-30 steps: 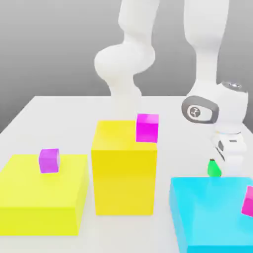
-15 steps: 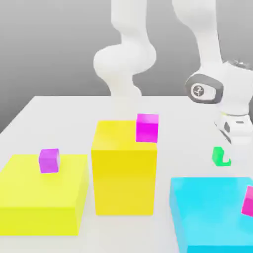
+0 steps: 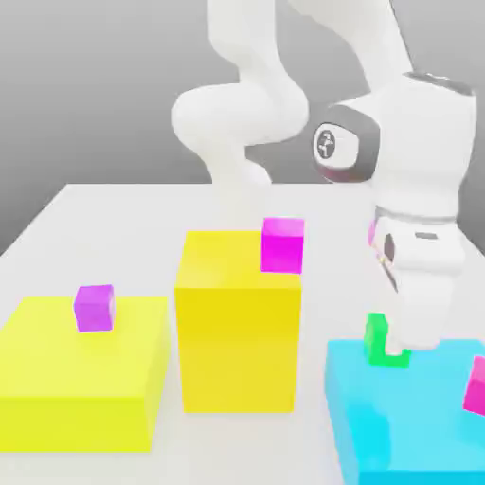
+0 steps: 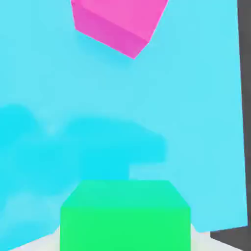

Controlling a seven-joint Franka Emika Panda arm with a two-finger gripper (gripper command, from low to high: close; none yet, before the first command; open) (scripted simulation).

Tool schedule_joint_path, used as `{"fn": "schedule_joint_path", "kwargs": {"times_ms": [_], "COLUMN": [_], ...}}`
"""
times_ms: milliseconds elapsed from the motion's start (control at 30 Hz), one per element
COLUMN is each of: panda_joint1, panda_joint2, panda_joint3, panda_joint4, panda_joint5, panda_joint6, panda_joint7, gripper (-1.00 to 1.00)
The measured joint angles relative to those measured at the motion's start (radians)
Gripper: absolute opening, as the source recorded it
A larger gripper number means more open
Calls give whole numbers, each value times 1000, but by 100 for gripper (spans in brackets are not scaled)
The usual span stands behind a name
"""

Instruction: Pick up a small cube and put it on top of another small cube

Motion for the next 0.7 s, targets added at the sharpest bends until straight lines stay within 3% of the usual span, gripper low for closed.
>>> {"fn": "schedule_joint_path", "kwargs": {"times_ms": [200, 467, 667, 700], "panda_joint1": [-172, -418, -401, -396], "panda_joint2": [-158, -412, -314, -285], "panda_joint3": [-153, -433, -532, -543], "panda_joint4": [-41, -159, -250, -259], "panda_joint5": [-32, -67, -22, -18], "panda_joint6": [-124, -305, -142, -104], "panda_joint7": [-205, -516, -596, -602], "gripper": [-100, -100, -100, 100]}}
